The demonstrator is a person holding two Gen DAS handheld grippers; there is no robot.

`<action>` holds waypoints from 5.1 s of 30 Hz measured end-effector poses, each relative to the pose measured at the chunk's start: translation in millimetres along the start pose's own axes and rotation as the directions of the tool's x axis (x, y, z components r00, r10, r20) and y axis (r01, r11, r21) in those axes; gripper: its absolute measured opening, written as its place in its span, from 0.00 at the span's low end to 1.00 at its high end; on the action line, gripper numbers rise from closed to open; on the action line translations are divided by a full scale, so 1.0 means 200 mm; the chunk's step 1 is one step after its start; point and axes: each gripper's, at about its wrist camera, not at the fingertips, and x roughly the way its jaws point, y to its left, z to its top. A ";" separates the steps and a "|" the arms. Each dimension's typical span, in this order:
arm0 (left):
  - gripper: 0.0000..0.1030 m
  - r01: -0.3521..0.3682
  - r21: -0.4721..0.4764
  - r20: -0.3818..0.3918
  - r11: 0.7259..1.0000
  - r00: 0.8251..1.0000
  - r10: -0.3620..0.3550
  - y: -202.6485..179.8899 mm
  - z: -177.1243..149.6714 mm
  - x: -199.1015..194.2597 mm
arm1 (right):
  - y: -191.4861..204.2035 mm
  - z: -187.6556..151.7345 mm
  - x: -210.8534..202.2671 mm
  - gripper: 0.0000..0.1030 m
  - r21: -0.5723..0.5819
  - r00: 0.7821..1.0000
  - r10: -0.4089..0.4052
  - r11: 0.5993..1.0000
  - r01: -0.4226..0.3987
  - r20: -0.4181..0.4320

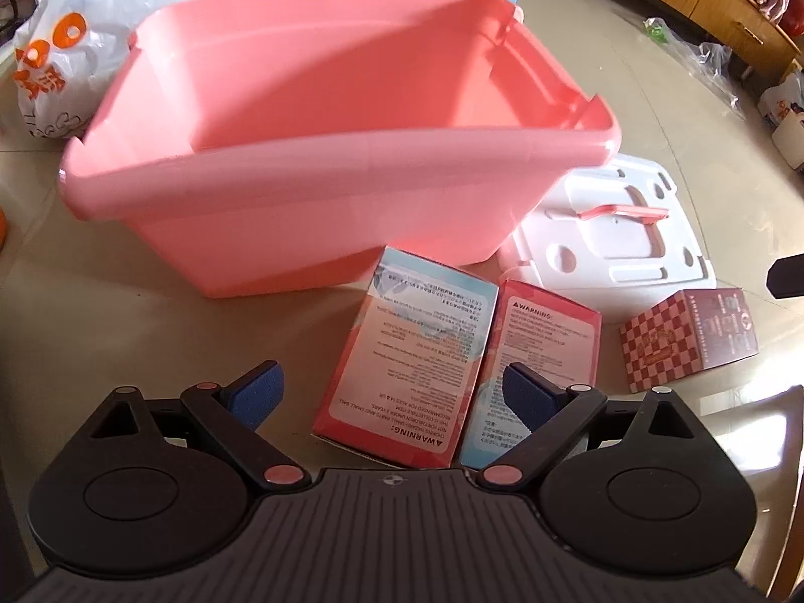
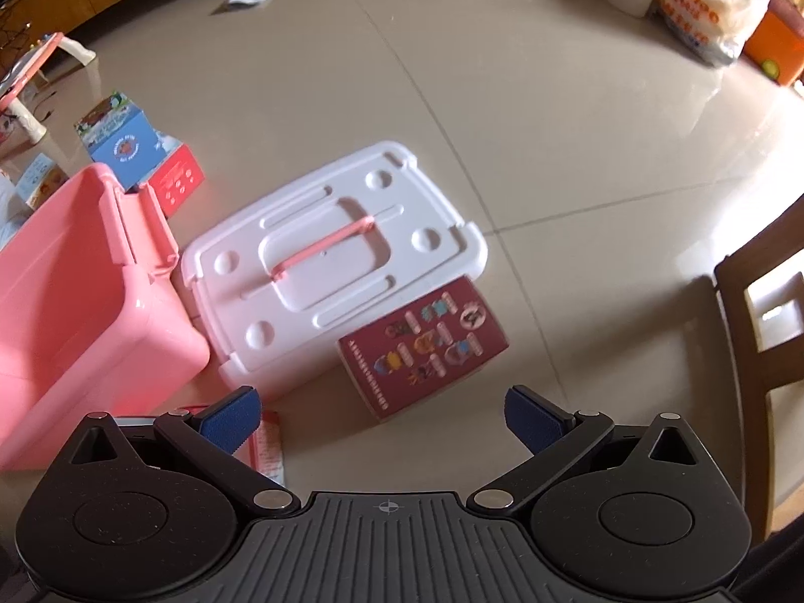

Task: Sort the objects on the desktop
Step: 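Reach the left gripper to the white-and-blue warning-label box and grasp it, then lift the held box with the left gripper and carry it over the pink bin, then lower the box into the pink bin and open the left gripper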

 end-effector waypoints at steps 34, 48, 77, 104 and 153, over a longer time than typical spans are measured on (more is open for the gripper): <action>0.75 -0.050 0.109 -0.077 0.993 0.995 0.059 -0.10 -0.04 0.22 | 0.00 0.01 0.09 1.00 0.119 0.997 0.043 0.992 -0.035 -0.065; 0.71 -0.042 0.087 -0.094 0.995 0.994 0.050 -0.11 -0.01 0.07 | -0.02 0.01 0.08 1.00 0.136 0.996 0.058 0.990 -0.049 -0.064; 0.71 -0.005 0.051 0.100 0.999 0.995 0.000 -0.30 0.25 -0.63 | -0.14 -0.02 -0.09 1.00 0.179 0.994 0.108 0.978 -0.102 -0.020; 0.71 -0.196 -0.036 0.040 0.980 0.980 0.197 0.24 0.78 0.08 | -0.09 -0.01 0.10 1.00 0.143 0.989 0.108 0.985 -0.093 -0.097; 0.84 -0.260 0.042 -0.118 0.965 0.957 0.263 0.19 0.82 0.19 | -0.05 -0.02 0.18 1.00 0.094 0.984 0.100 0.992 -0.087 -0.147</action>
